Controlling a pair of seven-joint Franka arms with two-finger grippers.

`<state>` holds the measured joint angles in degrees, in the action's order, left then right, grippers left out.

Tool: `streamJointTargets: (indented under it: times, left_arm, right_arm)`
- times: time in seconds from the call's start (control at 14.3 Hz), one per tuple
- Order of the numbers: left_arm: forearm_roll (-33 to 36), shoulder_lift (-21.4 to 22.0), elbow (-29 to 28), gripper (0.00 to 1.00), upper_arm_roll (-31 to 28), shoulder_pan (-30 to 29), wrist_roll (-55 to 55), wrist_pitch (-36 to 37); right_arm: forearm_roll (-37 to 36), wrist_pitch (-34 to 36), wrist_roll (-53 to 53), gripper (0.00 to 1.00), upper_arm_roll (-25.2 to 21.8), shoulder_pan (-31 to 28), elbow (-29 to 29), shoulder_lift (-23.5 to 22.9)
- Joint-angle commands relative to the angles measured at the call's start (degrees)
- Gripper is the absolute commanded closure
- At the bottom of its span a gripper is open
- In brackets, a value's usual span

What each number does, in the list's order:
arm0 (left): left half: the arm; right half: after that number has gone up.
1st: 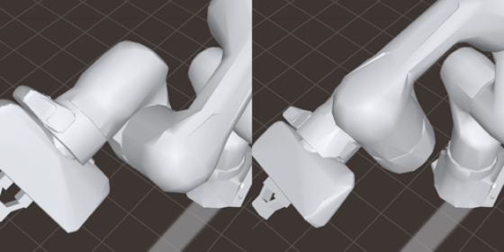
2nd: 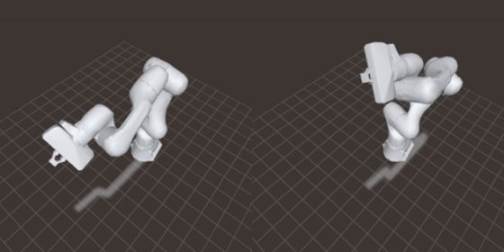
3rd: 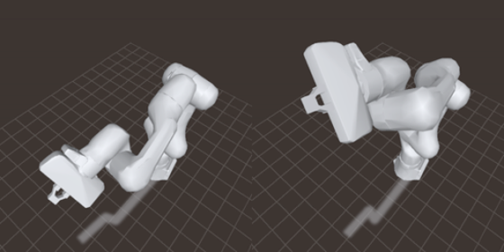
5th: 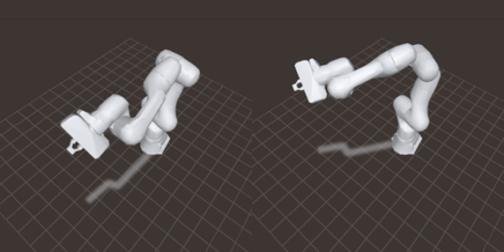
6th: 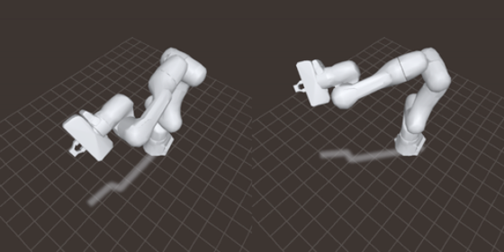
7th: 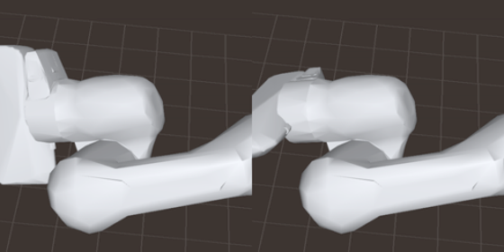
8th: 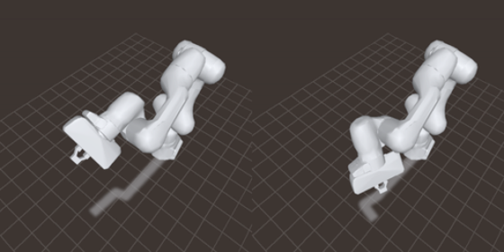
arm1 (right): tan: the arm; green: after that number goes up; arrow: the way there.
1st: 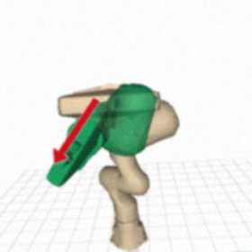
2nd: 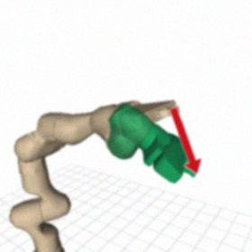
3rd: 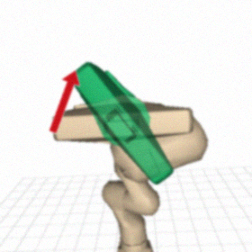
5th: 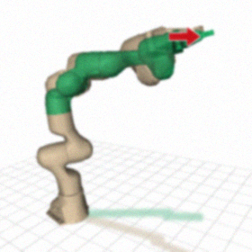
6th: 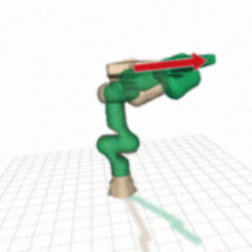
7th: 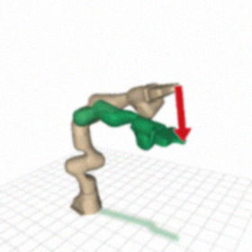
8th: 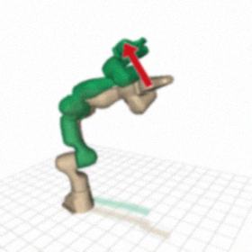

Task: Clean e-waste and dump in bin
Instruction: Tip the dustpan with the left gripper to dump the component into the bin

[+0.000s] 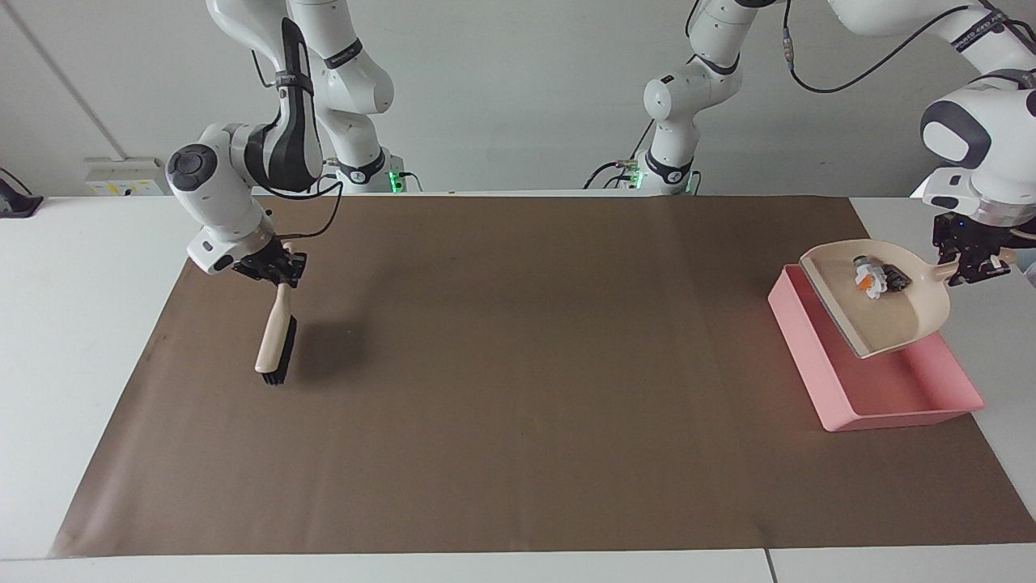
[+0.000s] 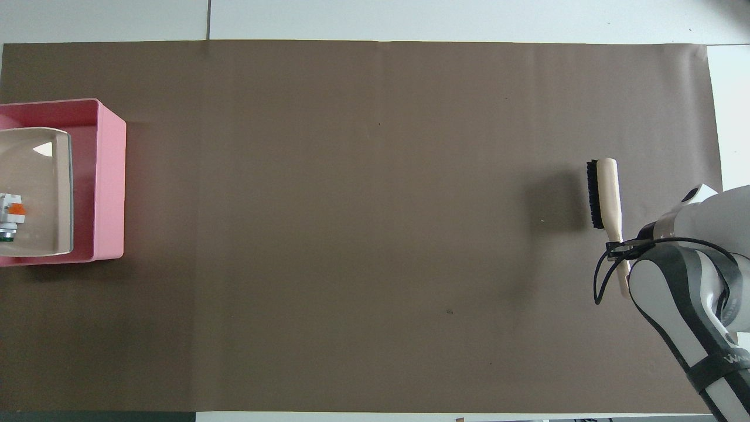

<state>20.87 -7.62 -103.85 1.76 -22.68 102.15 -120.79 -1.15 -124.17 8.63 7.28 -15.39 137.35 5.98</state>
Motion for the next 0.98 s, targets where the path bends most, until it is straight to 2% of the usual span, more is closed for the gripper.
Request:
streamJointTargets:
  times: [0.0,0.21,0.56,0.63,0.77,0.84,0.91]
  left_arm:
    - [6.08,-2.4,3.3,1.0,-0.27,1.49,-3.33,-0.76]
    - [23.38,-1.88,1.2,1.0,-0.27,5.27,-18.88,-0.24]
    - [36.59,-0.91,-0.3,1.0,-0.27,8.96,-27.25,4.59]
    - [38.79,-0.91,-0.22,1.0,-0.27,9.23,-28.14,6.34]
    - [41.62,-0.82,0.22,1.0,-0.27,9.94,-28.5,8.02]
    - [41.71,-0.73,0.83,1.0,-0.27,9.94,-27.89,8.29]
    - [41.62,-0.12,1.62,1.0,-0.27,9.94,-27.19,8.73]
  right_arm:
    - [-0.43,-1.42,2.7,0.99,0.64,-1.92,2.22,1.76]
    - [-0.43,-3.09,3.85,0.97,0.72,-2.54,2.3,0.96]
    - [-0.43,-2.83,4.29,0.81,0.72,-2.54,3.01,1.14]
    - [-0.43,-2.92,5.6,0.74,0.72,-2.54,3.01,1.14]
    - [-0.43,-2.83,6.75,0.39,0.72,-2.54,3.01,1.14]
    - [-0.43,-2.74,6.75,0.02,0.72,-2.45,2.92,1.14]
    - [-0.43,-2.48,6.58,0.0,0.72,-1.93,2.4,1.05]
